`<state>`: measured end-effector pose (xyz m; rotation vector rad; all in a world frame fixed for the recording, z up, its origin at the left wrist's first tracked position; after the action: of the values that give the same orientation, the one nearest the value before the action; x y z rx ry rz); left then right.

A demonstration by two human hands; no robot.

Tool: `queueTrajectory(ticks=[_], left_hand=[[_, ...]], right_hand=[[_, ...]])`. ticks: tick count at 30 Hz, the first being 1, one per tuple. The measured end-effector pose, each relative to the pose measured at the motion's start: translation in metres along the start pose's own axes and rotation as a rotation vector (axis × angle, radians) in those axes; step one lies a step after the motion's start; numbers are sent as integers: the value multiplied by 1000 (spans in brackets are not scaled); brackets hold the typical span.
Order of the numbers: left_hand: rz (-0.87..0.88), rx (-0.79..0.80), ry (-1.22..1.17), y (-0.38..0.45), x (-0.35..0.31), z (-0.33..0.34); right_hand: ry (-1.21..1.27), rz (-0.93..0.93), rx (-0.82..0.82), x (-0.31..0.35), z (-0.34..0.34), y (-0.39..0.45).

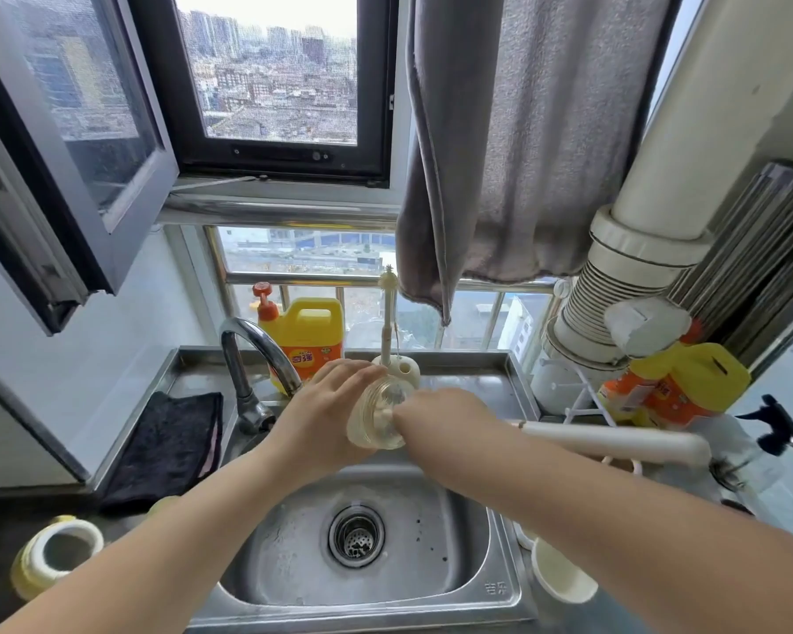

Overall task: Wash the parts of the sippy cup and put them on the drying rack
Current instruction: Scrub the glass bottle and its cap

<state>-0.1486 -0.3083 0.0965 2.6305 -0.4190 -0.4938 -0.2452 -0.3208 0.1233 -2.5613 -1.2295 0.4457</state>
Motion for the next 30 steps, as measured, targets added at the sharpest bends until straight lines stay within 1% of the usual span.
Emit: queueTrajectory(ticks=[2, 4, 5, 8, 9, 10, 11, 12, 13, 15, 17, 18, 19, 21, 23, 25, 27, 28, 30], left_hand=[[22, -19, 21, -2, -3, 1], [43, -75, 37, -3, -6, -3], [54, -97, 49, -3, -6, -6], [73, -128, 66, 1, -3, -14], [82, -136, 65, 2, -2, -16], [94, -137, 65, 3, -3, -17], [104, -135, 63, 3, -3, -17], [109, -134, 56, 3, -4, -17], [110, -132, 47, 2, -4, -16], [130, -103, 67, 2, -4, -12], [150, -29, 128, 1, -3, -2], [139, 10, 139, 1, -1, 3], [122, 39, 137, 1, 1, 6], [89, 56, 114, 3, 2, 6], [80, 23, 104, 6, 0, 1], [108, -17, 131, 6, -7, -5], [153, -23, 169, 4, -10, -3], [158, -20, 171, 2, -9, -1], [143, -36, 155, -2, -7, 1]], right_hand=[[125, -36, 44, -5, 5, 6], [321, -79, 100, -9, 10, 9], [478, -90, 122, -12, 13, 10], [1213, -68, 181, -22, 25, 5], [1379, -66, 174, -23, 26, 4], [1462, -61, 157, -23, 28, 3], [1474, -54, 136, -21, 30, 3], [1433, -43, 101, -20, 31, 3], [1322, -31, 53, -19, 32, 3], [946, -36, -42, -20, 30, 2], [424, -47, -44, -18, 26, -3], [211, -31, -77, -19, 22, -6], [63, -21, -152, -19, 12, -10], [-93, -19, -308, -16, -4, -17], [-104, -6, -332, -12, -6, -17], [-24, 3, -225, -11, 4, -11], [56, -9, -104, -7, 16, -3], [134, -17, -54, -8, 21, -1], [395, -28, -5, -13, 24, 0]])
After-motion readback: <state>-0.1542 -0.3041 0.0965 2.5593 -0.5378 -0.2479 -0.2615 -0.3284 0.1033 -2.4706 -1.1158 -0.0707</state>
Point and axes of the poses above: each hand's wrist, its own y-axis towards the middle knuckle, its own z-axis out of the palm, x = y × z, the point moved 8 cm from there along y, towards the middle knuckle, and after that the axes turned 7 degrees about x, right-handed, at the moved point
